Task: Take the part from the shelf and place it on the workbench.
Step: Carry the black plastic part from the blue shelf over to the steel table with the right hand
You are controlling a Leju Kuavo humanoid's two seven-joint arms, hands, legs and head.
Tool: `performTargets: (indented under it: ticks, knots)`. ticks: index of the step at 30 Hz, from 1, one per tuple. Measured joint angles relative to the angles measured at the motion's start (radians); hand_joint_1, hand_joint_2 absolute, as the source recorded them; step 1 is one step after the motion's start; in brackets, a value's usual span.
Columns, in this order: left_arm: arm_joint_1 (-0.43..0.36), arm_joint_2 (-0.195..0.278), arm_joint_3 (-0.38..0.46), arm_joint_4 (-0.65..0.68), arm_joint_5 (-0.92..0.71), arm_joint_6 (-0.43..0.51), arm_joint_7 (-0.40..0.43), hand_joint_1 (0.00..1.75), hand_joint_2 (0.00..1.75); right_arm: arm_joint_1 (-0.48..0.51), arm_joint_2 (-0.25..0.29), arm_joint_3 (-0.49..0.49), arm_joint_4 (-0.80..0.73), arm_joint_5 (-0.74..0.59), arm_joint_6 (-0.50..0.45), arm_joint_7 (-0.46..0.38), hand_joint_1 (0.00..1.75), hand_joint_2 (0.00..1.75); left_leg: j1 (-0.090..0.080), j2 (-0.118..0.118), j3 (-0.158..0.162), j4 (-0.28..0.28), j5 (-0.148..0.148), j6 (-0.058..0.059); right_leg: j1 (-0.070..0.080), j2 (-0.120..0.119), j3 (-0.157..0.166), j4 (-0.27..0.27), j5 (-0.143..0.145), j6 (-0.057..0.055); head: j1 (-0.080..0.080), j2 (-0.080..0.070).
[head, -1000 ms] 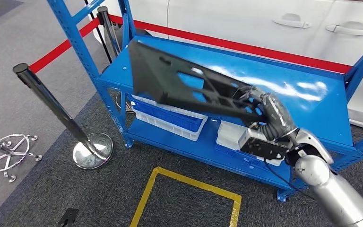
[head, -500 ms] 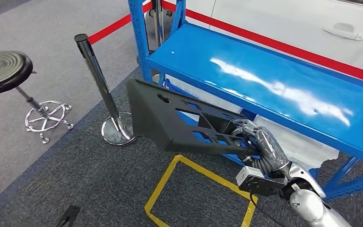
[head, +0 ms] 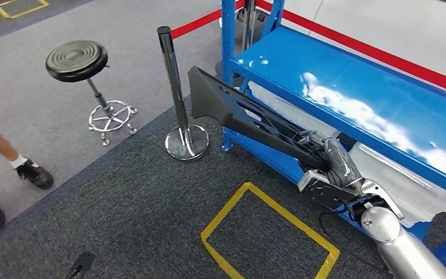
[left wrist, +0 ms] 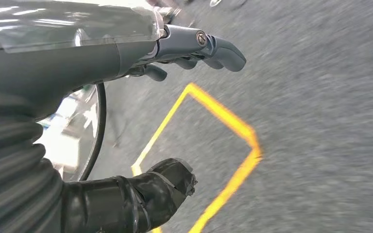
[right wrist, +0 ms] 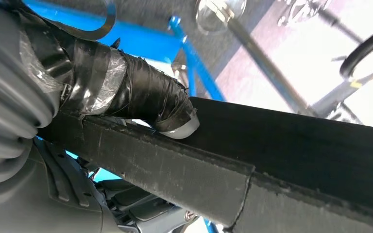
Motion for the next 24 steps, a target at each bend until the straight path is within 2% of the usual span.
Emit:
performTargets:
  ticks: [1, 2, 3, 4, 5, 6, 7, 8, 9, 10, 12, 13, 14, 15, 16, 17, 19, 20, 21, 23, 24]
  knots:
    - [0.0, -0.001, -0.001, 0.0, -0.005, -0.004, 0.006, 0.0, 1.75, -0.003, 0.002, 0.0, 0.005, -0.001, -0.002, 0.006, 1.75, 1.75, 0.007, 0.007, 0.026, -0.008, 0.03, -0.008, -0.002, -0.016, -0.017, 0.008, 0.006, 0.005, 0.0, 0.0]
    - [0.0, -0.002, -0.002, 0.0, -0.009, -0.007, 0.008, 0.0, 1.75, -0.006, 0.002, 0.0, 0.008, -0.001, -0.004, 0.012, 1.75, 1.75, 0.013, 0.02, 0.067, -0.046, 0.053, -0.015, -0.004, -0.03, -0.032, 0.018, 0.009, 0.01, 0.0, 0.0]
    - [-0.001, -0.004, -0.003, 0.0, -0.013, -0.008, 0.01, 0.0, 1.75, -0.008, 0.002, 0.0, 0.009, -0.001, -0.006, 0.019, 1.75, 1.75, 0.013, 0.043, 0.118, -0.108, 0.053, -0.021, -0.005, -0.043, -0.046, 0.028, 0.012, 0.016, -0.002, 0.0]
    - [-0.002, -0.005, -0.004, 0.0, -0.015, -0.007, 0.01, 0.0, 1.75, -0.01, 0.002, -0.001, 0.01, 0.0, -0.008, 0.024, 1.75, 1.75, 0.009, 0.062, 0.163, -0.173, 0.038, -0.019, -0.005, -0.056, -0.056, 0.037, 0.014, 0.022, -0.002, 0.0]
    - [-0.003, -0.007, -0.005, 0.0, -0.016, -0.007, 0.01, 0.0, 1.75, -0.012, 0.001, -0.002, 0.011, 0.0, -0.01, 0.027, 1.75, 1.75, 0.003, 0.076, 0.192, -0.222, 0.02, -0.013, -0.004, -0.069, -0.062, 0.042, 0.018, 0.029, -0.002, 0.0]
    - [-0.002, -0.008, -0.006, 0.0, -0.016, -0.007, 0.01, 0.0, 1.75, -0.014, 0.001, -0.004, 0.013, 0.0, -0.011, 0.029, 1.75, 1.75, -0.005, 0.078, 0.203, -0.252, 0.007, -0.003, -0.004, -0.082, -0.066, 0.043, 0.024, 0.037, -0.003, 0.0]
    - [0.0, -0.009, -0.007, 0.0, -0.016, -0.008, 0.008, 0.0, 1.75, -0.014, 0.001, -0.004, 0.015, -0.001, -0.012, 0.032, 1.75, 1.75, -0.01, 0.068, 0.199, -0.262, 0.01, 0.012, -0.006, -0.095, -0.067, 0.042, 0.031, 0.046, -0.002, 0.0]
    - [0.004, -0.01, -0.009, 0.0, -0.017, -0.009, 0.005, 0.0, 1.75, -0.014, 0.001, -0.005, 0.018, -0.002, -0.013, 0.036, 1.75, 1.75, -0.011, 0.059, 0.192, -0.265, 0.02, 0.025, -0.009, -0.094, -0.07, 0.043, 0.031, 0.054, -0.002, 0.0]
    - [0.006, -0.01, -0.011, 0.0, -0.019, -0.01, 0.0, 0.0, 1.75, -0.013, 0.001, -0.005, 0.022, -0.003, -0.014, 0.04, 1.75, 1.75, -0.012, 0.049, 0.184, -0.269, 0.031, 0.038, -0.014, -0.074, -0.075, 0.052, 0.017, 0.059, -0.003, 0.0]
    - [0.006, -0.011, -0.012, 0.0, -0.022, -0.011, -0.005, 0.0, 1.75, -0.011, -0.001, -0.005, 0.026, -0.004, -0.014, 0.044, 1.75, 1.75, -0.011, 0.041, 0.175, -0.272, 0.042, 0.05, -0.017, -0.044, -0.084, 0.078, -0.014, 0.062, -0.002, 0.0]
    - [-0.003, -0.014, -0.016, 0.0, -0.025, -0.012, -0.015, 0.0, 1.75, -0.009, -0.01, -0.008, 0.032, -0.004, -0.018, 0.055, 1.75, 1.75, -0.014, 0.019, 0.153, -0.274, 0.063, 0.067, -0.017, 0.027, -0.115, 0.182, -0.108, 0.059, -0.002, 0.0]
    - [-0.009, -0.015, -0.019, 0.0, -0.026, -0.012, -0.018, 0.0, 1.75, -0.009, -0.016, -0.01, 0.034, -0.004, -0.019, 0.061, 1.75, 1.75, -0.018, 0.006, 0.14, -0.274, 0.074, 0.072, -0.015, 0.044, -0.129, 0.245, -0.147, 0.056, -0.002, 0.0]
    - [-0.015, -0.017, -0.022, 0.0, -0.026, -0.014, -0.019, 0.0, 1.75, -0.009, -0.021, -0.012, 0.037, -0.004, -0.02, 0.068, 1.75, 1.75, -0.021, -0.009, 0.128, -0.273, 0.084, 0.074, -0.012, 0.052, -0.135, 0.291, -0.167, 0.052, -0.002, 0.0]
    - [-0.02, -0.018, -0.025, 0.0, -0.026, -0.015, -0.016, 0.0, 1.75, -0.009, -0.023, -0.015, 0.039, -0.004, -0.02, 0.074, 1.75, 1.75, -0.024, -0.024, 0.116, -0.272, 0.094, 0.074, -0.009, 0.056, -0.126, 0.307, -0.165, 0.047, -0.002, 0.0]
    - [-0.023, -0.02, -0.027, 0.0, -0.026, -0.016, -0.011, 0.0, 1.75, -0.01, -0.025, -0.017, 0.04, -0.003, -0.018, 0.081, 1.75, 1.75, -0.027, -0.038, 0.104, -0.271, 0.104, 0.074, -0.006, 0.06, -0.102, 0.287, -0.146, 0.041, -0.002, 0.0]
    - [-0.026, -0.022, -0.028, 0.0, -0.027, -0.017, -0.004, 0.0, 1.75, -0.013, -0.026, -0.018, 0.04, -0.001, -0.015, 0.086, 1.75, 1.75, -0.028, -0.052, 0.093, -0.27, 0.114, 0.073, -0.003, 0.069, -0.063, 0.236, -0.119, 0.034, -0.002, 0.0]
    - [-0.032, -0.024, -0.029, 0.0, -0.029, -0.017, 0.008, 0.0, 1.75, -0.024, -0.031, -0.02, 0.04, 0.004, -0.007, 0.095, 1.75, 1.75, -0.03, -0.074, 0.073, -0.268, 0.134, 0.069, -0.001, 0.117, 0.022, 0.101, -0.087, 0.021, -0.004, 0.0]
    - [-0.034, -0.024, -0.03, 0.0, -0.03, -0.017, 0.012, 0.0, 1.75, -0.029, -0.034, -0.022, 0.04, 0.006, -0.004, 0.099, 1.75, 1.75, -0.03, -0.086, 0.066, -0.271, 0.146, 0.065, -0.001, 0.137, 0.047, 0.055, -0.08, 0.018, -0.004, 0.0]
    - [-0.035, -0.024, -0.03, 0.0, -0.031, -0.017, 0.014, 0.0, 1.75, -0.034, -0.036, -0.023, 0.04, 0.007, -0.002, 0.101, 1.75, 1.75, -0.029, -0.098, 0.06, -0.275, 0.158, 0.061, 0.0, 0.147, 0.058, 0.03, -0.079, 0.018, -0.004, 0.0]
    - [-0.032, -0.022, -0.031, 0.0, -0.033, -0.018, 0.017, 0.0, 1.75, -0.041, -0.037, -0.024, 0.041, 0.009, 0.001, 0.104, 1.75, 1.75, -0.029, -0.12, 0.052, -0.287, 0.18, 0.05, -0.001, 0.125, 0.052, 0.02, -0.063, 0.019, -0.004, 0.0]
    - [-0.031, -0.022, -0.031, 0.0, -0.035, -0.018, 0.019, 0.0, 1.75, -0.046, -0.036, -0.024, 0.041, 0.011, 0.003, 0.105, 1.75, 1.75, -0.03, -0.11, 0.045, -0.283, 0.173, 0.044, -0.003, 0.109, 0.047, 0.015, -0.053, 0.016, -0.005, 0.0]
